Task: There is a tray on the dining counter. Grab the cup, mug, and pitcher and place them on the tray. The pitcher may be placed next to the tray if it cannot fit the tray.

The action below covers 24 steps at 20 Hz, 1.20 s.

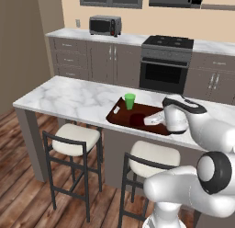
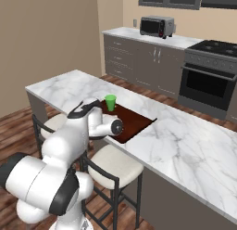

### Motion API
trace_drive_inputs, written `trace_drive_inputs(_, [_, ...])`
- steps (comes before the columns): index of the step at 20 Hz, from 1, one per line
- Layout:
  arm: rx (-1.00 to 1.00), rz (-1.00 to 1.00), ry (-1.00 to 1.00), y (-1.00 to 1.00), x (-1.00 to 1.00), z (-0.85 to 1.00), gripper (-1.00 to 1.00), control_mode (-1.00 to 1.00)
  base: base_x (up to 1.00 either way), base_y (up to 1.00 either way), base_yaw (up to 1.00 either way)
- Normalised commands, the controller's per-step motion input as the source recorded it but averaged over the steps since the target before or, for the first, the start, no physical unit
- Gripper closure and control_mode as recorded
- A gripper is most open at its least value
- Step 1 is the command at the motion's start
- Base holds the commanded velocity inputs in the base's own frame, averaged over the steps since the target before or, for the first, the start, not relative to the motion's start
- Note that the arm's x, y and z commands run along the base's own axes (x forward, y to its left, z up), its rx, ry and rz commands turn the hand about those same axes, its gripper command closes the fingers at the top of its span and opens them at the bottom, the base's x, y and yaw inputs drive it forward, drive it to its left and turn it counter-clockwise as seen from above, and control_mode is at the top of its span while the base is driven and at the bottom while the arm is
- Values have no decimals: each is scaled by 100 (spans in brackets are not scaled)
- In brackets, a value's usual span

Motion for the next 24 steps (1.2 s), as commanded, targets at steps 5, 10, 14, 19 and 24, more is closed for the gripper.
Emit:
trace_drive_inputs(5, [-2,0,0,-1,20,0,100,-100,0,0,0])
trace_drive_inputs(10, [-7,0,0,0,19,0,100,-100,0,0,0])
trace_drive_inputs(14, [-11,0,0,0,23,0,100,-100,0,0,0])
trace_drive_inputs(19, [-6,0,0,0,31,0,100,-100,0,0,0])
trace_drive_inputs(24, [-2,0,0,0,49,0,100,-100,0,0,0])
